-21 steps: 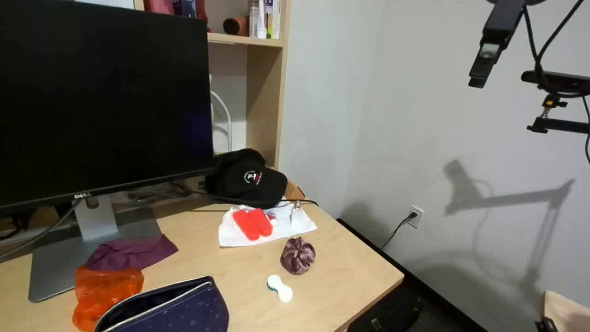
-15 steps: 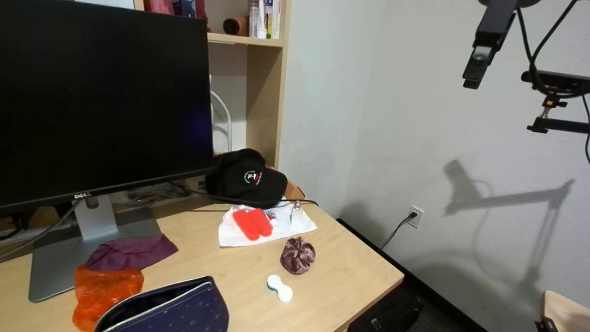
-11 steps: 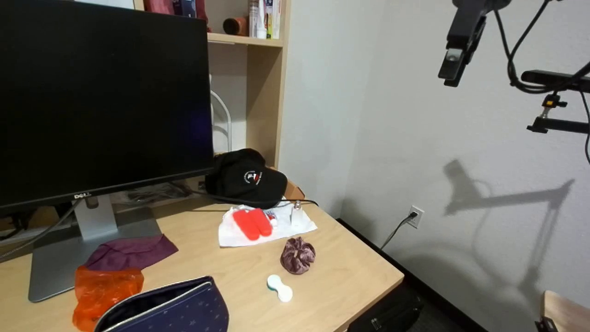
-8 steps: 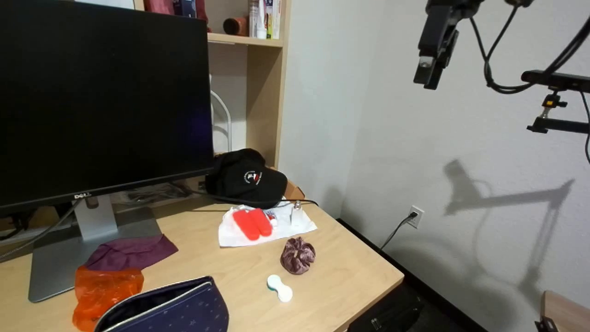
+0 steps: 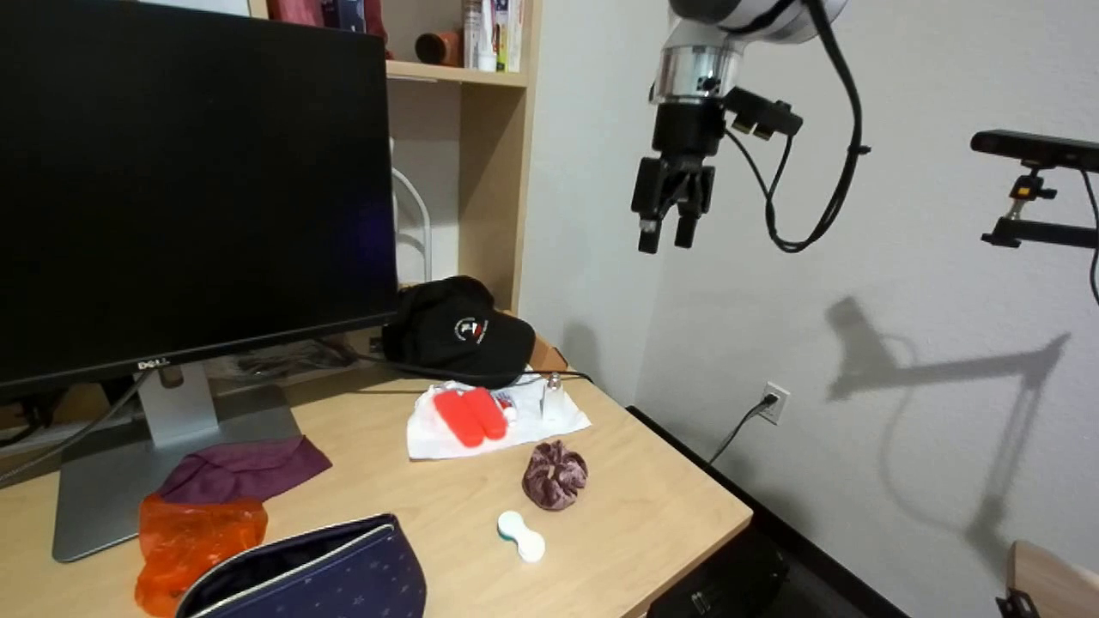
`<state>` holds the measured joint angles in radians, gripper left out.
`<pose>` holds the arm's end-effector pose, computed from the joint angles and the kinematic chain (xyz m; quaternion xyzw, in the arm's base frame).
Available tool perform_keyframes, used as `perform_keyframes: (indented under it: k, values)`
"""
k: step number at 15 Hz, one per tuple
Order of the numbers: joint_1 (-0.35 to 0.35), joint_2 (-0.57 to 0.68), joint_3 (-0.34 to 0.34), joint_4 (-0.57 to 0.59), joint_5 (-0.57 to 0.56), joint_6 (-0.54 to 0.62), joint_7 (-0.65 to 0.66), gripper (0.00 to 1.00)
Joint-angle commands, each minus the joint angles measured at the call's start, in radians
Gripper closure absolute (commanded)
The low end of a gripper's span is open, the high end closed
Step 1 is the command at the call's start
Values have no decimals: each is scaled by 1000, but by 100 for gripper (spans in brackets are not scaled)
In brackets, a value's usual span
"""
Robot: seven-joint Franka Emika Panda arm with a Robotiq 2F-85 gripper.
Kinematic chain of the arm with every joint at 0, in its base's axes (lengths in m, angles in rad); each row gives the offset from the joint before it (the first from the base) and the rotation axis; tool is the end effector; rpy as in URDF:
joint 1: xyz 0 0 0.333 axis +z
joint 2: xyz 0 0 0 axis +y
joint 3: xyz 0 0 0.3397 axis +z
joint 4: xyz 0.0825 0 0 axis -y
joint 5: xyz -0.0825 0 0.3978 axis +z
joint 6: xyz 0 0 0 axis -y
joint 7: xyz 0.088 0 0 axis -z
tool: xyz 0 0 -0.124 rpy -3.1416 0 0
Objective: Move one black cap to the left side of the desk
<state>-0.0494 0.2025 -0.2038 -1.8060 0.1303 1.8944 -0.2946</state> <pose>0.6024 -0.1374 0.4247 -0.9977 0.0025 0.0416 0.0533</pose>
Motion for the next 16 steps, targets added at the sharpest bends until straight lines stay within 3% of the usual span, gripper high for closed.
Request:
perform_keyframes:
  k: [1,3,5,10,12,16]
  values:
    - [-66,165,52,139,32,-19,24,0]
    - [-88,230,71,190,34,-21,34,0]
    - [-94,197,84,139,8,-1,20,0]
    - [-107,234,97,180,19,-2,20,0]
    - [-114,244,111,182,30,86,-44,0]
    - [-190,360,200,320,208,164,-148,0]
